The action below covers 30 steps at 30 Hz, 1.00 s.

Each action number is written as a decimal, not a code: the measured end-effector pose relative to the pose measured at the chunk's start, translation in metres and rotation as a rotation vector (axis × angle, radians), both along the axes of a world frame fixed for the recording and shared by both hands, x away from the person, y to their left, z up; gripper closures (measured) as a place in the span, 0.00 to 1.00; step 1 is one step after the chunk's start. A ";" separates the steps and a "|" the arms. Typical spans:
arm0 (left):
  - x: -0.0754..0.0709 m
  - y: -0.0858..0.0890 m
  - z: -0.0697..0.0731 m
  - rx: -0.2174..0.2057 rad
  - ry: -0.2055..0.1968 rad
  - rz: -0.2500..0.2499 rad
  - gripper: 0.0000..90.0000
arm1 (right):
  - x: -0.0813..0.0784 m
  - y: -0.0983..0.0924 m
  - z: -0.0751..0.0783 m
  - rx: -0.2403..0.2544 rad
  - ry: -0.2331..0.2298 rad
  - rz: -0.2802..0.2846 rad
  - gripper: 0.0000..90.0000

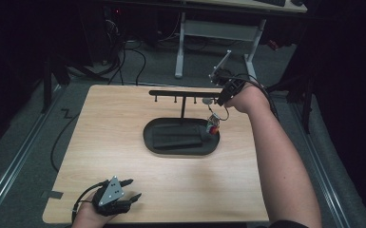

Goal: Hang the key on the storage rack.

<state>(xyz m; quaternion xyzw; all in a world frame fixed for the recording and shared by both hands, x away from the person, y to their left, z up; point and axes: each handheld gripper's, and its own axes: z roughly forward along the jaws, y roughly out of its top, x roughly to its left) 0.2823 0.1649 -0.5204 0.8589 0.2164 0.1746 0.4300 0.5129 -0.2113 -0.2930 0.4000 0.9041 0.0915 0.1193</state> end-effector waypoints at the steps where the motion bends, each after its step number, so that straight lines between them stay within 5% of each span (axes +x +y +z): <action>1: 0.000 0.000 0.000 0.001 -0.001 -0.001 0.48 | 0.003 -0.002 -0.001 -0.005 -0.002 0.003 0.98; 12: 0.000 -0.001 -0.001 0.004 0.001 -0.004 0.48 | 0.014 -0.007 -0.009 -0.002 0.002 -0.022 0.97; 20: 0.000 -0.002 0.000 0.009 -0.002 -0.011 0.48 | 0.016 -0.009 -0.013 0.036 -0.037 -0.049 0.91; 30: 0.002 0.000 0.000 0.003 -0.001 0.005 0.48 | -0.023 -0.013 -0.007 0.069 -0.117 -0.043 0.67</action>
